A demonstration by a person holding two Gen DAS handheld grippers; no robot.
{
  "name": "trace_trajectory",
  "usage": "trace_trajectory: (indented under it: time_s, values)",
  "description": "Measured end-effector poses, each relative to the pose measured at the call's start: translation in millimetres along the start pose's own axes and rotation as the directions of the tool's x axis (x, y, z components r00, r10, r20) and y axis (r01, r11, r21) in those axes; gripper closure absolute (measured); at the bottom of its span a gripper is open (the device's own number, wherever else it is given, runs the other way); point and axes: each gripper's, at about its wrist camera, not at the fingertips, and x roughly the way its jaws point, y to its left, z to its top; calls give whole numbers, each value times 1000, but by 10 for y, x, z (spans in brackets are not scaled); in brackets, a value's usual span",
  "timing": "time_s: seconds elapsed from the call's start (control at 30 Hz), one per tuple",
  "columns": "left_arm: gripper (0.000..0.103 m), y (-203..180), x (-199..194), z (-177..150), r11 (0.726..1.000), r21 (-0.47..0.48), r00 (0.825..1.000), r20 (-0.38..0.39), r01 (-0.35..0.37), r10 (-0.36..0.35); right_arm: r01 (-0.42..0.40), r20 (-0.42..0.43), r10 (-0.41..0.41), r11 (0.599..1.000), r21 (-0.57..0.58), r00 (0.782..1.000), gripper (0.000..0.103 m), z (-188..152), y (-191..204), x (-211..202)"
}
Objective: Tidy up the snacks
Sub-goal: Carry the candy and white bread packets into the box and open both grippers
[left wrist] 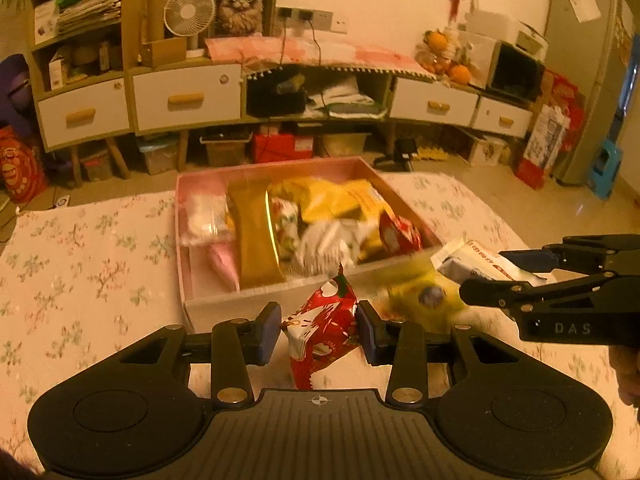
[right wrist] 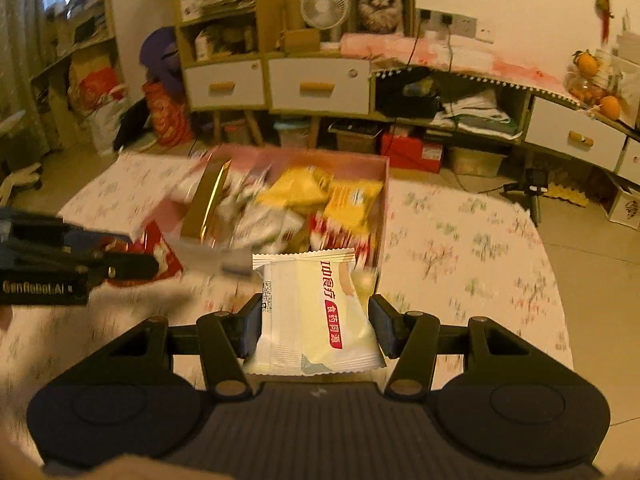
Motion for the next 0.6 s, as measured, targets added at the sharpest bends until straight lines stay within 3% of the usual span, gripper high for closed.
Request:
trace_trajectory:
  time_s: [0.3, 0.6]
  values:
    - [65, 76, 420, 353, 1000, -13, 1000, 21, -18, 18, -4, 43, 1, 998, 58, 999, 51, 388, -90, 352]
    - [65, 143, 735, 401, 1000, -14, 1000, 9, -26, 26, 11, 24, -13, 997, 80, 1000, 51, 523, -133, 690]
